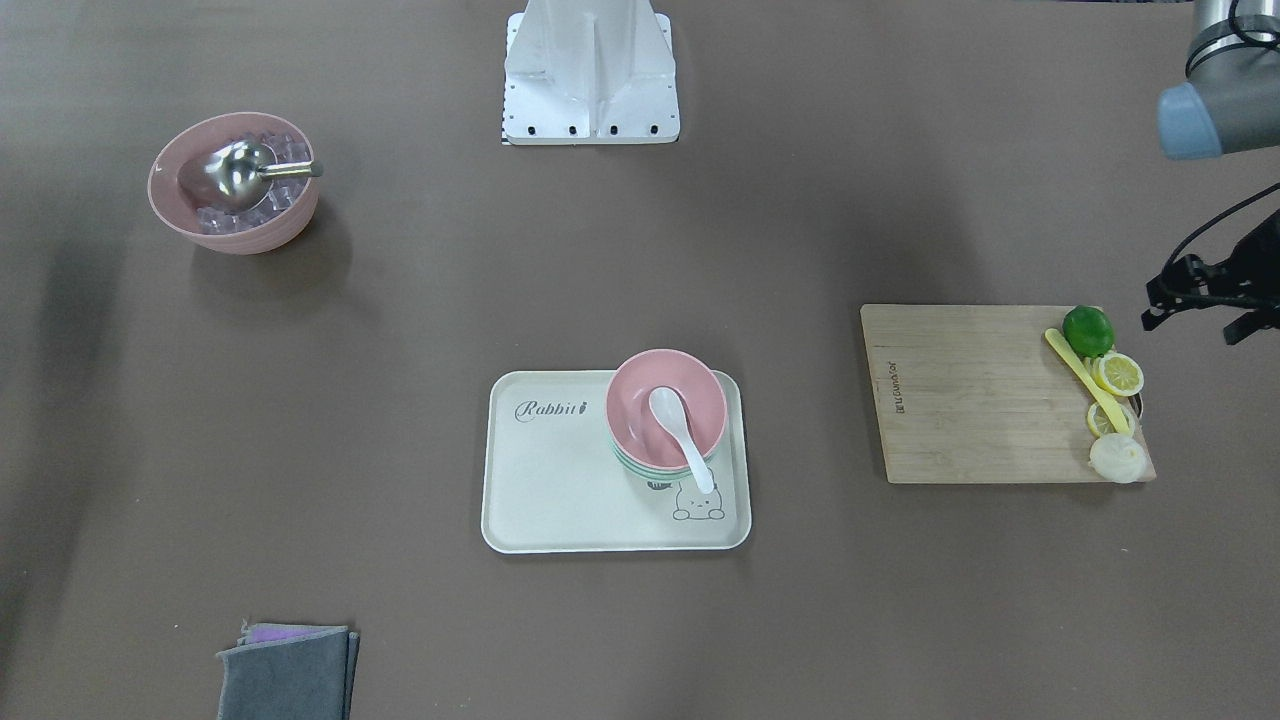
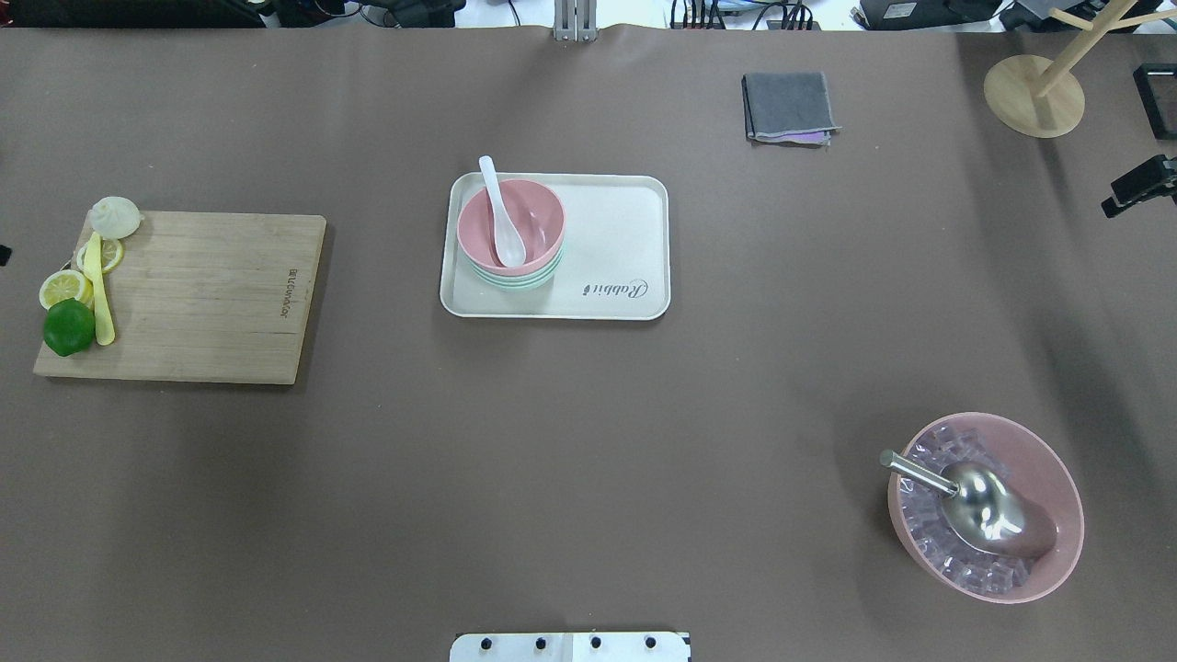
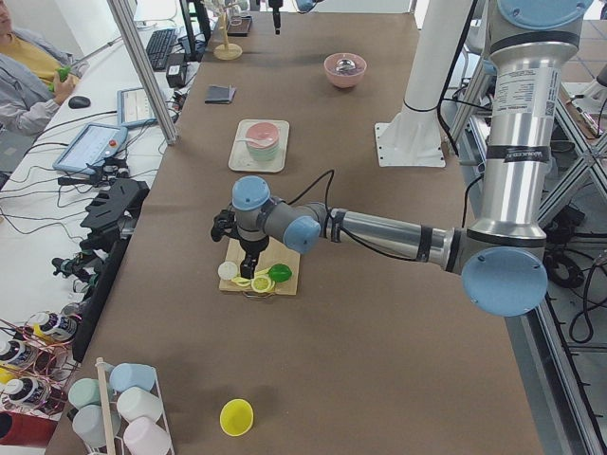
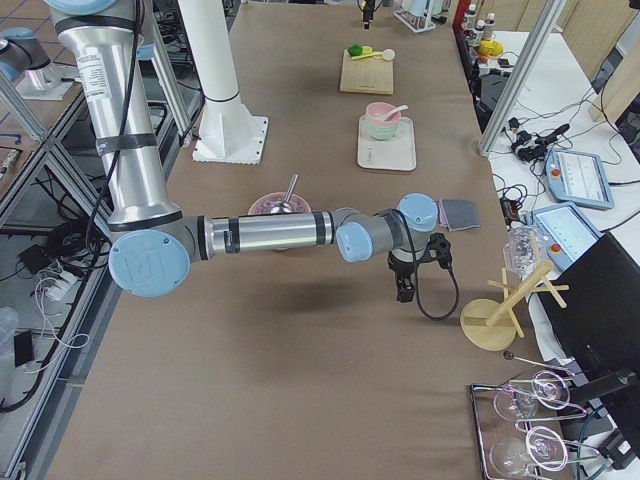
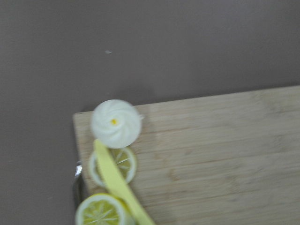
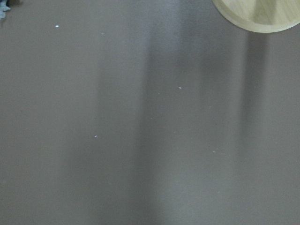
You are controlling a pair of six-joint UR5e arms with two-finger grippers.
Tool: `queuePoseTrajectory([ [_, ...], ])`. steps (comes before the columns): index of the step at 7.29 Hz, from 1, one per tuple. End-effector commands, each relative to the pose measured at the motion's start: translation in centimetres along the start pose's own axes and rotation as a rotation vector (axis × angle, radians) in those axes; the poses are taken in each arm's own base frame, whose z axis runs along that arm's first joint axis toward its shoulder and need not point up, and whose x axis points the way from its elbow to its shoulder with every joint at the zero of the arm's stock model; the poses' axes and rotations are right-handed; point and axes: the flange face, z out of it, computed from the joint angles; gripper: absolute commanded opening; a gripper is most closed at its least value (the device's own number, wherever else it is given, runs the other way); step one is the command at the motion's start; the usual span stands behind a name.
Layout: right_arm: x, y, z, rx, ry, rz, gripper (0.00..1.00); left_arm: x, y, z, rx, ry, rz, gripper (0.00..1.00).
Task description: Stack pink bowl on green and place spoon
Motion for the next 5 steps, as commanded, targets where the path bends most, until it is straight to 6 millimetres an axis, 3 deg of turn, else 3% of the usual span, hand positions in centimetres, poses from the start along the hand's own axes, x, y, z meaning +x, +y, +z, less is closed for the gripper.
queuePoseTrajectory([
  [1, 2.9, 1.2, -0.1, -0.005, 0.012, -0.014, 1.0, -7.3, 3.6, -1.5, 0.003, -0.036, 0.05, 0.98],
  [2, 3.0, 1.4, 0.0, -0.005, 0.008, -0.012, 1.0, -8.7, 4.1, -1.5, -0.006, -0.041, 0.036, 0.98],
  [5, 2.9, 1.3, -0.1, 0.0, 0.007, -0.017, 1.0, -8.8, 4.3, -1.3, -0.01, -0.04, 0.023, 0.98],
])
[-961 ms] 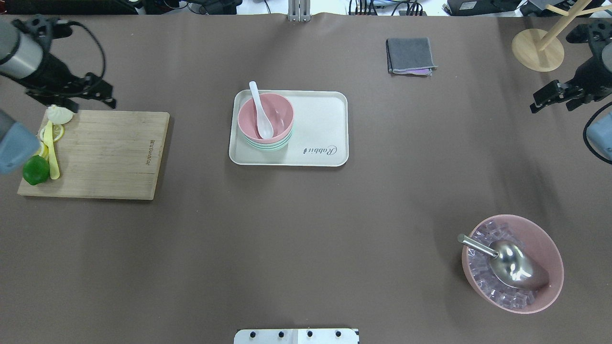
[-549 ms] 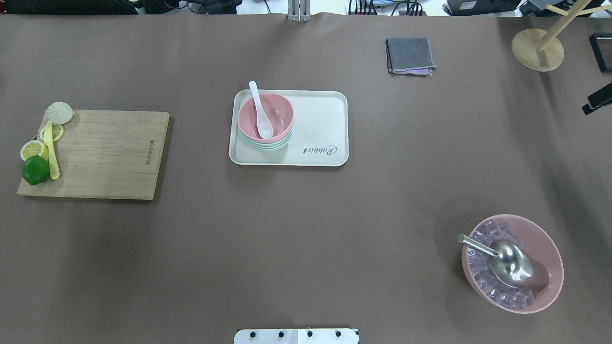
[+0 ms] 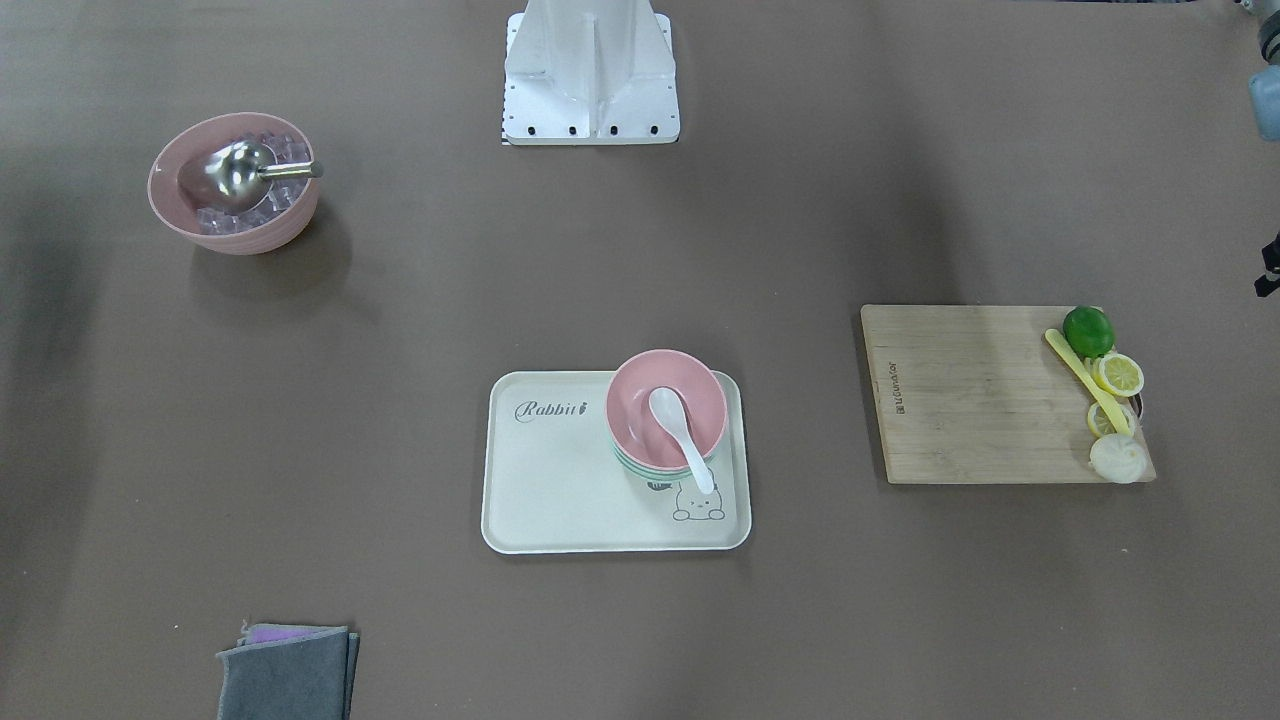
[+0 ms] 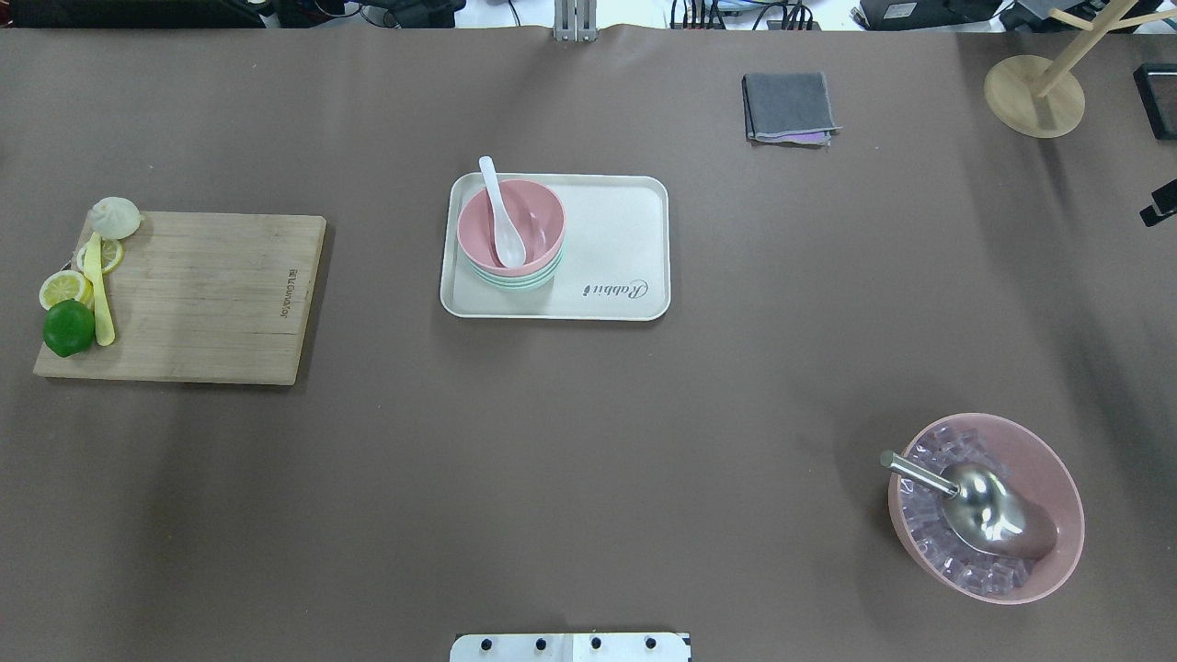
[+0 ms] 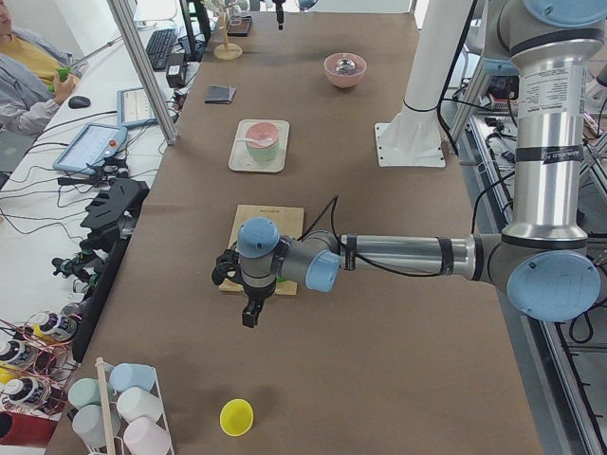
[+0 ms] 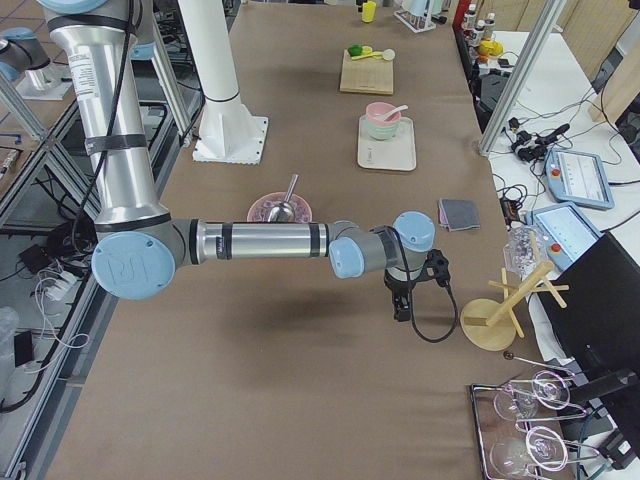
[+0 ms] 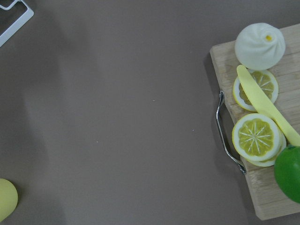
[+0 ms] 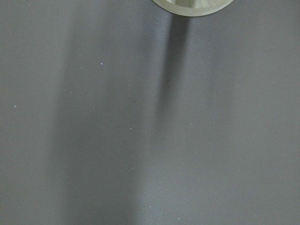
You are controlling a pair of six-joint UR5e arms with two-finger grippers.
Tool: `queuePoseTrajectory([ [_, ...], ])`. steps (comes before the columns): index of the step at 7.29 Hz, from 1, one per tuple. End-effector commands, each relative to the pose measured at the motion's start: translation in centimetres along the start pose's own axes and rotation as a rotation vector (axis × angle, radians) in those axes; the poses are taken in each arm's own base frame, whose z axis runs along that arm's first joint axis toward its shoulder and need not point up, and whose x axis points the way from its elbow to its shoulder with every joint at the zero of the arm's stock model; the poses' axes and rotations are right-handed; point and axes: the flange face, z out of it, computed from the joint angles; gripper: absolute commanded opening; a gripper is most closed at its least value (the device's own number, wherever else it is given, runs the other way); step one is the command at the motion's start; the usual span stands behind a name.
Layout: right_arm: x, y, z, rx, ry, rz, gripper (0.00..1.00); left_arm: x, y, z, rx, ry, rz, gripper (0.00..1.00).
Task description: Stack pink bowl on green and place spoon
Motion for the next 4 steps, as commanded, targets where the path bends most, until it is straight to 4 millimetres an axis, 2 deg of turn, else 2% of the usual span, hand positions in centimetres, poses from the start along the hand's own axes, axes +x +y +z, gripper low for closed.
queuePoseTrajectory([
  [1, -0.1, -0.1, -0.1, 0.003, -0.001, -0.004, 1.0, 0.0, 0.0, 0.0, 0.001, 0.002, 0.0, 0.98],
  [2, 0.3, 0.4, 0.2, -0.003, 0.002, 0.004, 1.0, 0.3, -0.4, -0.4, 0.002, 0.002, 0.002, 0.98],
  [3, 0.8, 2.5, 0.7, -0.016, -0.006, 0.015, 1.0, 0.0, -0.6, 0.0, -0.006, 0.001, -0.004, 0.98],
  [4, -0.1, 4.1, -0.2, -0.006, -0.036, 0.002, 1.0, -0.1, -1.1, 0.0, -0.004, 0.001, -0.007, 0.98],
])
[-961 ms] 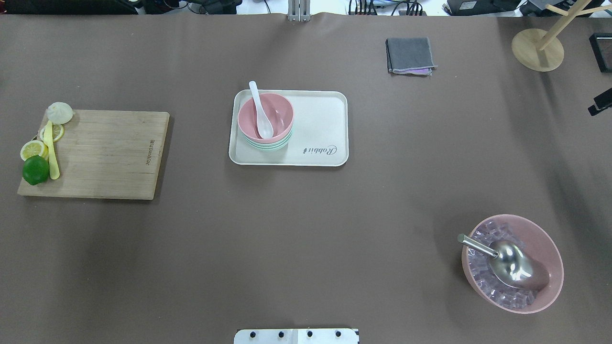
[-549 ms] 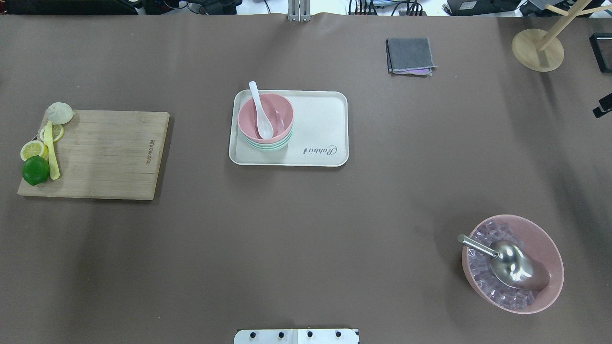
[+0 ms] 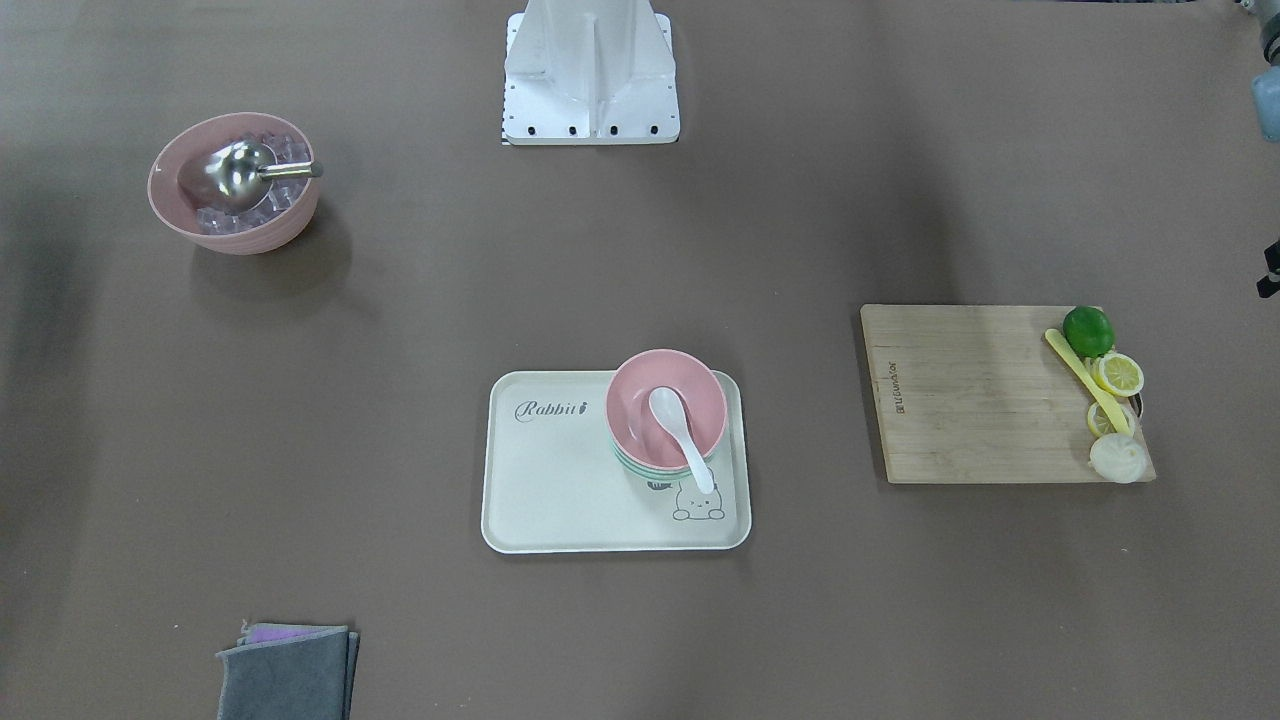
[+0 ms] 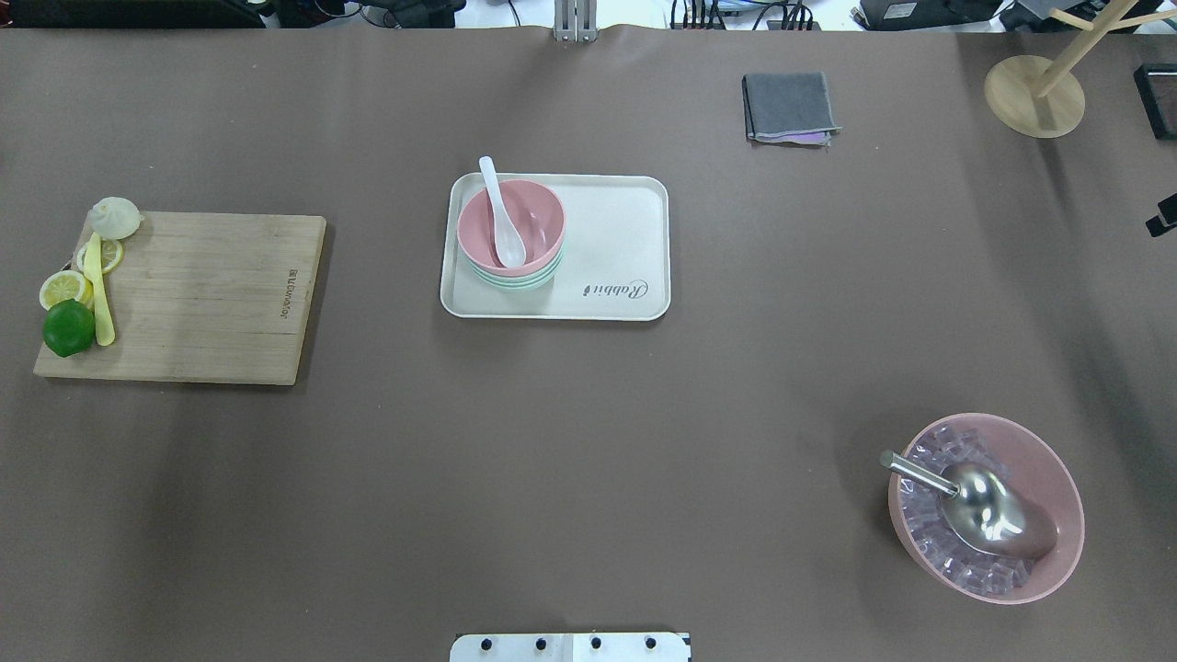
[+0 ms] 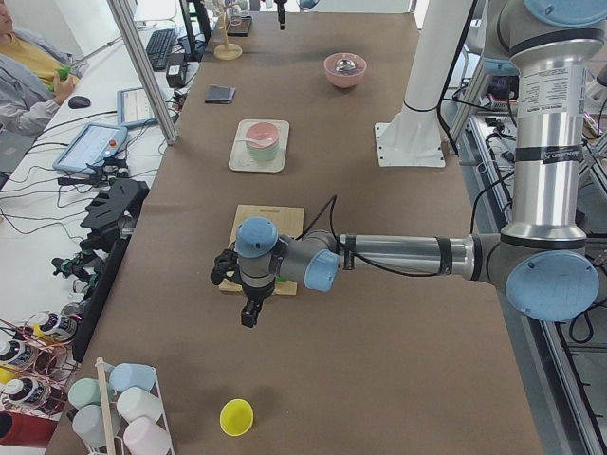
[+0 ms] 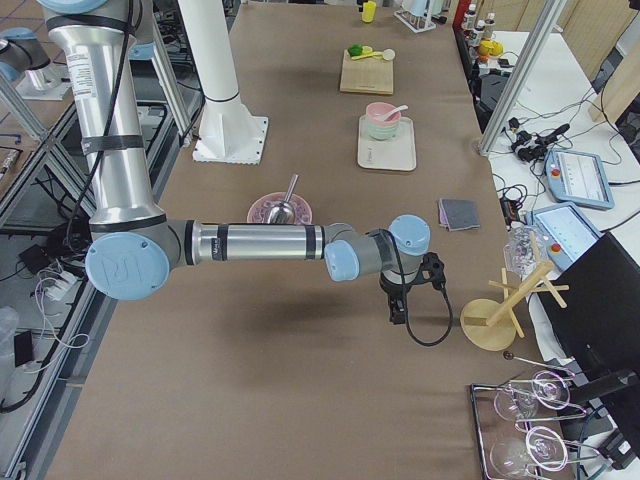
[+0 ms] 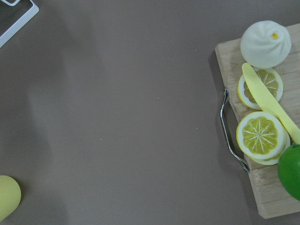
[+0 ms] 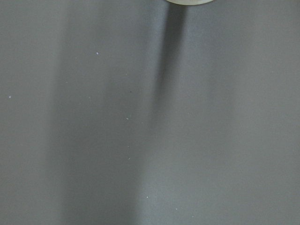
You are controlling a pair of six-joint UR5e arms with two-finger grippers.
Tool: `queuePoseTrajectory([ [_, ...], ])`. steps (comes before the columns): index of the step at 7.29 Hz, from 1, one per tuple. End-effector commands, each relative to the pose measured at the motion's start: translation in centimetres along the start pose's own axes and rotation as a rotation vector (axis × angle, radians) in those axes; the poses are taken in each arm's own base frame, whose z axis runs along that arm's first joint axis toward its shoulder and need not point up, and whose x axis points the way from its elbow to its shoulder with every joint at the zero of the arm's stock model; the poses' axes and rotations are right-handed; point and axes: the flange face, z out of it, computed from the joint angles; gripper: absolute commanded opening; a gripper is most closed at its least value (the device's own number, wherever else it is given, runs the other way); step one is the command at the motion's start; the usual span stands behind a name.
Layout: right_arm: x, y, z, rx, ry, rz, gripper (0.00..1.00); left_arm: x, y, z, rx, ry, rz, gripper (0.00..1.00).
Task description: Stack pink bowl on green and place spoon
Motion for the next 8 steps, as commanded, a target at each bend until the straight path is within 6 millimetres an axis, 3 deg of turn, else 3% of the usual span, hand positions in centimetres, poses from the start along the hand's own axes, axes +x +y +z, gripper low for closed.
queuePoseTrajectory([
  [1, -0.7, 1.91, -0.64, 0.003, -0.031, 0.003, 1.0, -0.13, 0.38, 0.11, -0.008, -0.001, -0.01, 0.98],
  [8, -0.73, 2.05, -0.82, 0.007, -0.019, 0.017, 1.0, -0.29, 0.44, 0.3, -0.01, -0.01, -0.012, 0.98],
])
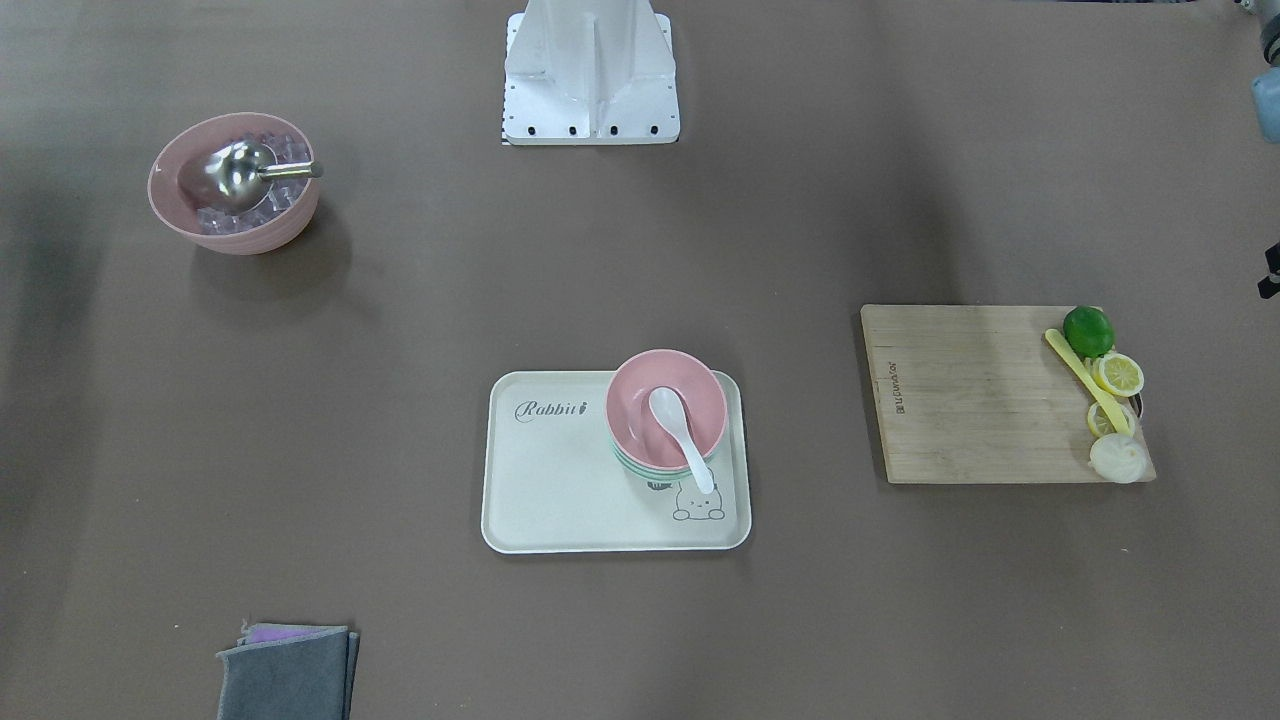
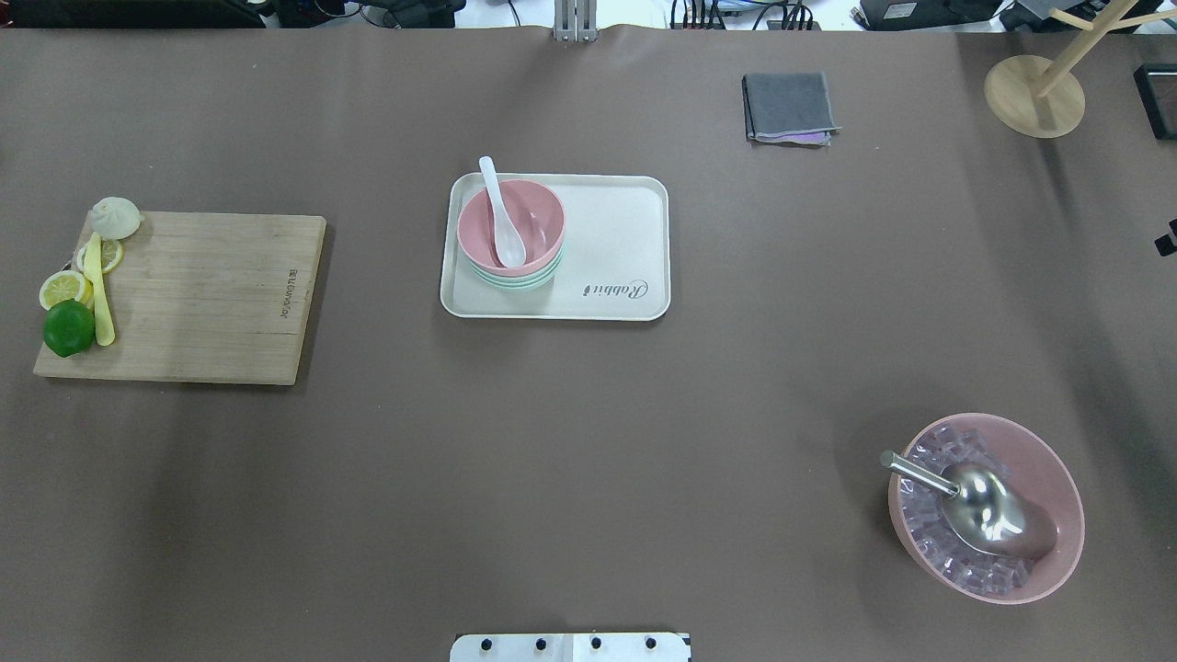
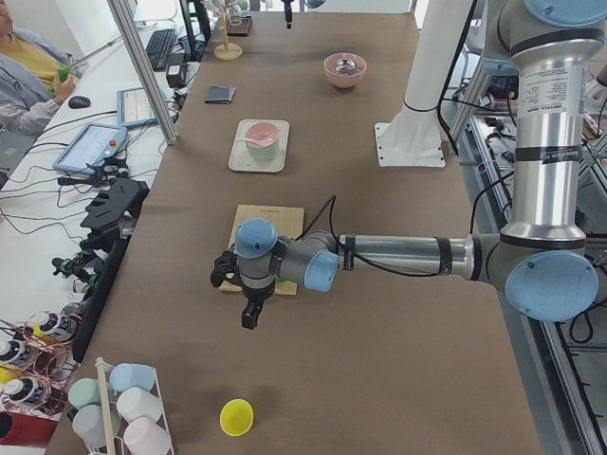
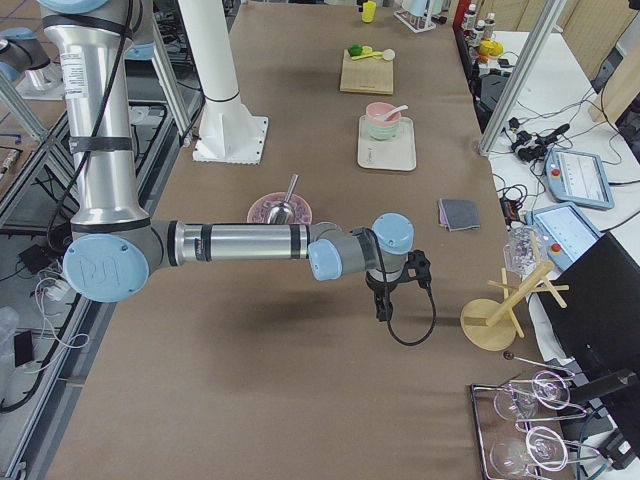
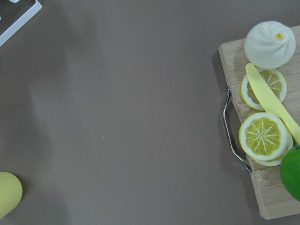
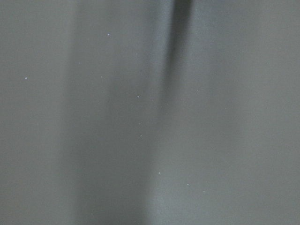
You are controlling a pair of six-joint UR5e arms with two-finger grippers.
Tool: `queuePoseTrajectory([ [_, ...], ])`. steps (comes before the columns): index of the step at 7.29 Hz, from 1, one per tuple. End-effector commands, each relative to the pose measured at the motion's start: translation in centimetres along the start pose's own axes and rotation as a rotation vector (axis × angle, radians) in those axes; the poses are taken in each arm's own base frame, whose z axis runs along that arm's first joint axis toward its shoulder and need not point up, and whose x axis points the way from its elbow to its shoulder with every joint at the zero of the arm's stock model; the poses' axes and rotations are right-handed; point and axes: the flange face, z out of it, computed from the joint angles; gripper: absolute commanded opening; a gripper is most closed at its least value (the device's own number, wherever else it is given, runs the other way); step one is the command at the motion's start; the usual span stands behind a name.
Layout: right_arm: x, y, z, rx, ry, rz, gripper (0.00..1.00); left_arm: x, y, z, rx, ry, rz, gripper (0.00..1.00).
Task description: Stack pink bowl on green and place spoon
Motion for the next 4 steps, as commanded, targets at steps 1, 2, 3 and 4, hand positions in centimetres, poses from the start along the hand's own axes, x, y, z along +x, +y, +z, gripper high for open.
queuePoseTrajectory([
  [1, -0.05, -0.11, -0.06, 0.001, 0.003, 0.0, 1.0, -0.28, -0.03, 0.34, -0.002, 0.0, -0.002, 0.98],
  [2, -0.09, -0.37, -0.19, 0.006, 0.014, -0.004, 1.0, -0.24, -0.22, 0.18, 0.004, 0.0, 0.001, 0.98],
  [3, -0.18, -0.48, -0.3, 0.01, 0.017, -0.008, 1.0, 0.08, -0.49, -0.01, 0.008, 0.005, 0.007, 0.98],
  [4, -0.17, -0.66, -0.4, 0.014, 0.029, -0.008, 1.0, 0.1, -0.51, -0.12, 0.01, 0.007, 0.007, 0.98],
])
